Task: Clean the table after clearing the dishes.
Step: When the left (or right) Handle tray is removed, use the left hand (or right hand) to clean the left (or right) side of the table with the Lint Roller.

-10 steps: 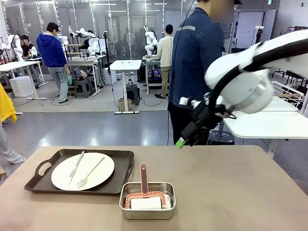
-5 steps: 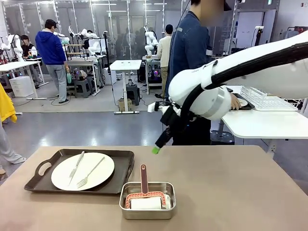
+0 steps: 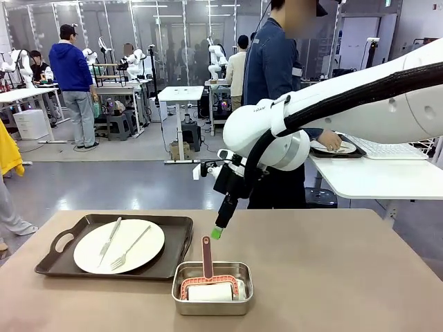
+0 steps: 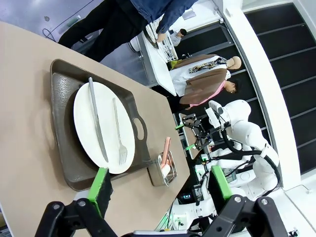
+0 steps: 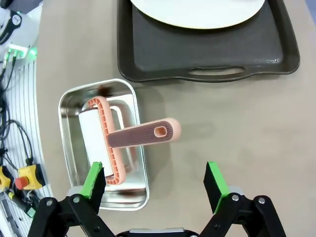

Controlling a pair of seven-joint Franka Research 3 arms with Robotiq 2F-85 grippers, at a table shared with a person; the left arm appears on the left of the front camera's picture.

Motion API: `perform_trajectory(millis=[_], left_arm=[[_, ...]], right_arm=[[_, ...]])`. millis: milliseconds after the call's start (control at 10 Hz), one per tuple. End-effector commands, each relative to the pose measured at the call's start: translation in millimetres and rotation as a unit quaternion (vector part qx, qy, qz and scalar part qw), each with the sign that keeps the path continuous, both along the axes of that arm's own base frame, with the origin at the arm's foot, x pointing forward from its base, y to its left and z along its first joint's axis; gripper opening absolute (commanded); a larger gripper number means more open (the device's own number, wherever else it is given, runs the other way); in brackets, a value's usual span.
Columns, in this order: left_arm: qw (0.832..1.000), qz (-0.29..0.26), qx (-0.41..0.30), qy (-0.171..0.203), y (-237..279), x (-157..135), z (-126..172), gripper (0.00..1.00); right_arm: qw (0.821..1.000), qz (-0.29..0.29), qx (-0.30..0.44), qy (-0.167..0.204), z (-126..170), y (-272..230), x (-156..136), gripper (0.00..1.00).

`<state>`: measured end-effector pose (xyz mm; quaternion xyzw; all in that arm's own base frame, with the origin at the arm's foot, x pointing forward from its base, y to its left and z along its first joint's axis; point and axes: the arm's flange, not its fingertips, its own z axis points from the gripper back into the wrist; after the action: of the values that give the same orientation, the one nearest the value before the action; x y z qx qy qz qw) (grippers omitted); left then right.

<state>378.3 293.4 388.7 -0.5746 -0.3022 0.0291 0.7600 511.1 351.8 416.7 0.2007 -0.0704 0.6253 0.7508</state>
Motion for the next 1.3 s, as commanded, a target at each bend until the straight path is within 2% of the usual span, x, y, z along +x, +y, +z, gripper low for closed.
perform_trajectory(millis=[0,700,900,1200], left_arm=[[1.0,-0.004,0.002,-0.003,1.6,-3.7,0.5,1.0],[1.0,-0.004,0.002,-0.003,1.6,-3.7,0.5,1.0],[1.0,-0.004,0.002,-0.003,1.6,-3.7,0.5,1.0],[1.0,-0.004,0.002,-0.003,1.6,-3.7,0.5,1.0]], right_arm=[[1.0,-0.012,0.006,0.0,-1.1,0.8,-1.1,1.0],[1.0,-0.003,0.001,0.0,0.3,-1.2,1.9,1.0],[0.999,0.04,-0.015,-0.021,13.0,11.0,13.8,1.0],[0.993,0.104,-0.058,0.003,19.1,36.7,32.8,1.0]])
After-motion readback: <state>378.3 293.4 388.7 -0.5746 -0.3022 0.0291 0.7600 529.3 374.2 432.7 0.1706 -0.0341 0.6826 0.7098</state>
